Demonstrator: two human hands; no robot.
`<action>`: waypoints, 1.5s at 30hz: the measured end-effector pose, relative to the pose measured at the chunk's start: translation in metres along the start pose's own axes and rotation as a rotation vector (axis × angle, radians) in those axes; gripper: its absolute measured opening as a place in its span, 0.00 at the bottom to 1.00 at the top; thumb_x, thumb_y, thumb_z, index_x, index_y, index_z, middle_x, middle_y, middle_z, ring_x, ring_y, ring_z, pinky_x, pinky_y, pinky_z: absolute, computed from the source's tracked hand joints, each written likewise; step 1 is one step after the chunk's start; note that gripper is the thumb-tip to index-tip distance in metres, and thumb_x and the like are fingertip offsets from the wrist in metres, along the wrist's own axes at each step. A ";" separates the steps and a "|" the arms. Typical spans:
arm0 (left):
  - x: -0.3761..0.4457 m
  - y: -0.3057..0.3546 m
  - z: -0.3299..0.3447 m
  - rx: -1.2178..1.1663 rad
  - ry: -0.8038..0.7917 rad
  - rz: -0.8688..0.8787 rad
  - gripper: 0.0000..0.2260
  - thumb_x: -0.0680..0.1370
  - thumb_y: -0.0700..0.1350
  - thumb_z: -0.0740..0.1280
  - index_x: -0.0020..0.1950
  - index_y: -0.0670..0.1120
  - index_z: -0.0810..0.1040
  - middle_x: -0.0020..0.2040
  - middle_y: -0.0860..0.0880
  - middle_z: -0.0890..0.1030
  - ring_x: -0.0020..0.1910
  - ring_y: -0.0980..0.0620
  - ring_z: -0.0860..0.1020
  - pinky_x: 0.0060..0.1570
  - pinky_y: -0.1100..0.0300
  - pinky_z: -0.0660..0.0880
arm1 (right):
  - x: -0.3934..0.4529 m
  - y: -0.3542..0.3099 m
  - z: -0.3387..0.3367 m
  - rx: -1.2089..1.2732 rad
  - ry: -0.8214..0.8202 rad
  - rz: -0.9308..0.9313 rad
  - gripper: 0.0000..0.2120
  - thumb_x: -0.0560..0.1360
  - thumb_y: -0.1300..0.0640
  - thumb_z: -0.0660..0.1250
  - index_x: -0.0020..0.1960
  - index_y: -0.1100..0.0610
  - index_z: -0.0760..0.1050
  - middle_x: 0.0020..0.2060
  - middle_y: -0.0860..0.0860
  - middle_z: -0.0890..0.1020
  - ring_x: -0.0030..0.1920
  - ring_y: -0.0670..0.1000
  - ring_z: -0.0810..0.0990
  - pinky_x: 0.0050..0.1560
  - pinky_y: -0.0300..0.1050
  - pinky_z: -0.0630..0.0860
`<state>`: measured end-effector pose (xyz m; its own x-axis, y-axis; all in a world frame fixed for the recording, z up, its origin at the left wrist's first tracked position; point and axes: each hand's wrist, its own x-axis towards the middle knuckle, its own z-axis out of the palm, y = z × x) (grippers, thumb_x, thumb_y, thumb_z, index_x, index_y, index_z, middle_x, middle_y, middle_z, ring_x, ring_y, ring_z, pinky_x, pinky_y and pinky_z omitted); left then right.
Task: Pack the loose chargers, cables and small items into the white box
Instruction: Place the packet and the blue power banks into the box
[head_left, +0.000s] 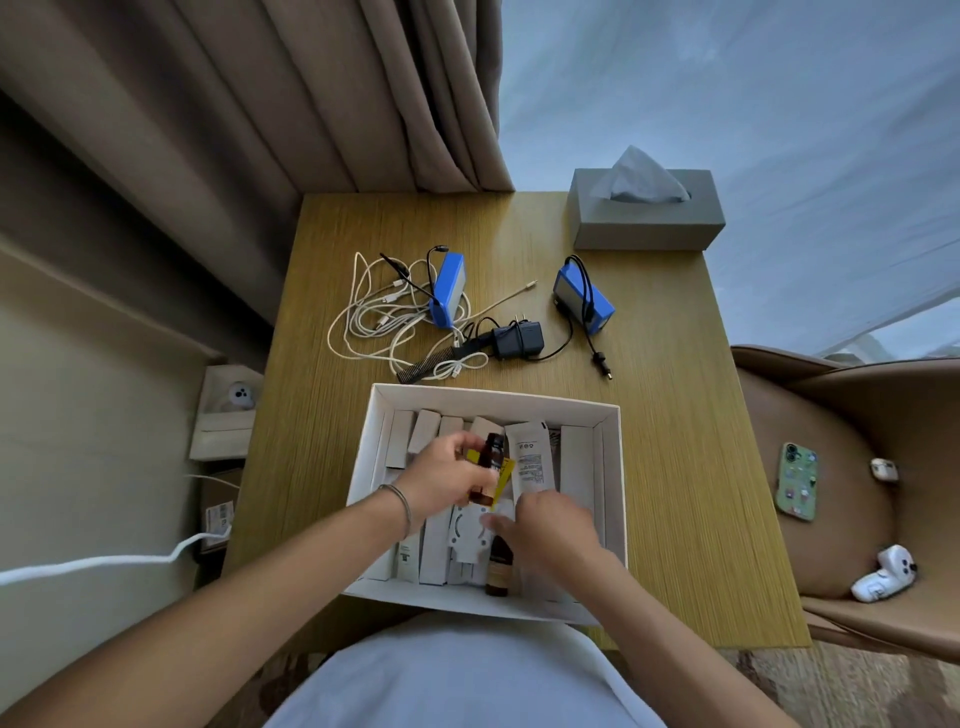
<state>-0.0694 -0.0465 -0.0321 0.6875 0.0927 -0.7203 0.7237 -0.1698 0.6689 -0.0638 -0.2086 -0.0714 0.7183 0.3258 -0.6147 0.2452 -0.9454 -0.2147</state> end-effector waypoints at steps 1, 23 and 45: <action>0.003 -0.003 0.005 0.065 0.018 0.012 0.17 0.74 0.42 0.74 0.60 0.49 0.75 0.51 0.43 0.83 0.48 0.47 0.83 0.38 0.58 0.80 | -0.001 0.003 -0.004 0.021 0.002 0.003 0.26 0.79 0.33 0.58 0.38 0.55 0.71 0.32 0.49 0.74 0.32 0.51 0.76 0.28 0.42 0.67; -0.003 0.011 0.017 0.765 0.426 0.737 0.03 0.76 0.45 0.67 0.49 0.54 0.77 0.39 0.60 0.72 0.37 0.59 0.72 0.33 0.64 0.72 | 0.012 0.016 -0.128 0.478 0.463 -0.167 0.07 0.80 0.53 0.65 0.49 0.52 0.82 0.28 0.47 0.80 0.27 0.46 0.76 0.31 0.48 0.78; 0.045 0.075 -0.055 0.715 0.525 0.645 0.08 0.77 0.41 0.65 0.52 0.52 0.79 0.46 0.56 0.78 0.47 0.56 0.75 0.42 0.58 0.76 | 0.224 0.083 -0.156 0.191 0.439 0.236 0.14 0.78 0.46 0.66 0.55 0.55 0.72 0.44 0.53 0.80 0.40 0.55 0.78 0.33 0.44 0.70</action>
<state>0.0196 -0.0014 -0.0042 0.9872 0.1593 0.0087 0.1328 -0.8509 0.5082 0.2188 -0.2142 -0.1086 0.9545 0.0334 -0.2964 -0.0497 -0.9620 -0.2684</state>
